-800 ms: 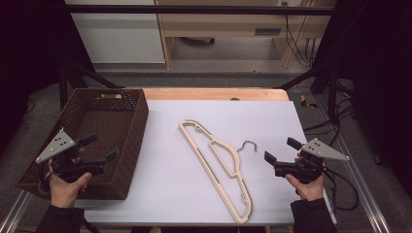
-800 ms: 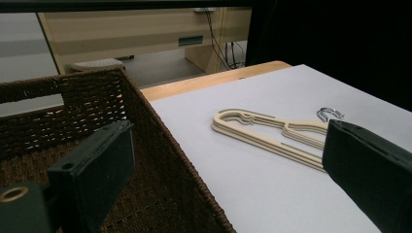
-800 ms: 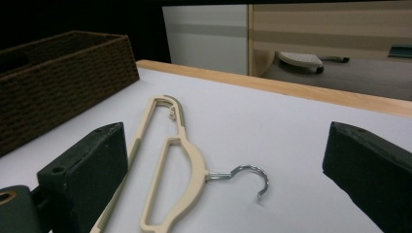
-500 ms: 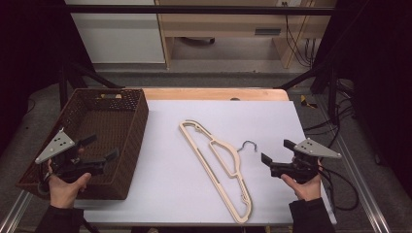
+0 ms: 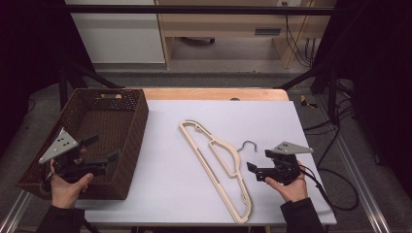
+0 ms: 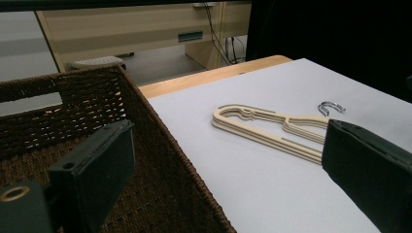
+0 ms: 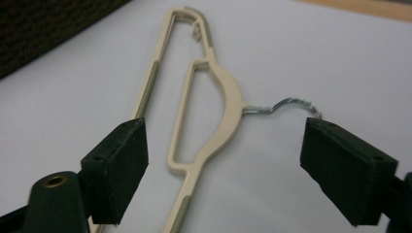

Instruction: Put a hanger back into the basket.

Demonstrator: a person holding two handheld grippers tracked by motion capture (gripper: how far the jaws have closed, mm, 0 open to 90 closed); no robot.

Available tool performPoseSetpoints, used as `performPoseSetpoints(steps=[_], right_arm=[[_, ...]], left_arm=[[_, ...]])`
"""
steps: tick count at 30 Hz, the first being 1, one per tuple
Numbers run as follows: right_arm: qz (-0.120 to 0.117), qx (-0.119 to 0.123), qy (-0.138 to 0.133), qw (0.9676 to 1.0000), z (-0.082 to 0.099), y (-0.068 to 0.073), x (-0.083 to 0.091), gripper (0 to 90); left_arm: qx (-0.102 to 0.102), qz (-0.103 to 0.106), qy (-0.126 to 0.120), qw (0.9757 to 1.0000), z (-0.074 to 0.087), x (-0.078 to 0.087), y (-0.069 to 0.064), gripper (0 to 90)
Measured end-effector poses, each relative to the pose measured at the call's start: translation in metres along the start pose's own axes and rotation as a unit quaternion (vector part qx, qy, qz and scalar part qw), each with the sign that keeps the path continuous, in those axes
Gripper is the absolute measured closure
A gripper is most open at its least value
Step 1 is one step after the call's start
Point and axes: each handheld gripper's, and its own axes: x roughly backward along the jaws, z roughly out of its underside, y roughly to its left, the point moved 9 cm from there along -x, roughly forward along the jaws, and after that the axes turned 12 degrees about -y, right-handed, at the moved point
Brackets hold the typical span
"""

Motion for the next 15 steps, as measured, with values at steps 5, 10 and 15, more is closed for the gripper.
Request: performPoseSetpoints(steps=[5, 10, 15], right_arm=[[0.000, 0.007, 0.054, 0.9985, 0.020, 0.008, -0.012, 23.9], [0.000, -0.001, 0.094, 0.9955, 0.035, 0.015, -0.020, 29.0], [-0.005, -0.013, 0.133, 0.9911, 0.051, 0.023, -0.030, 35.5]], left_arm=[[0.000, 0.000, -0.001, 1.0000, 0.000, 0.000, -0.001, 4.9], [-0.004, 0.003, 0.004, 1.0000, 0.001, -0.002, -0.004, 5.0], [-0.008, 0.006, 0.010, 0.9999, 0.003, -0.003, -0.005, 5.0]])
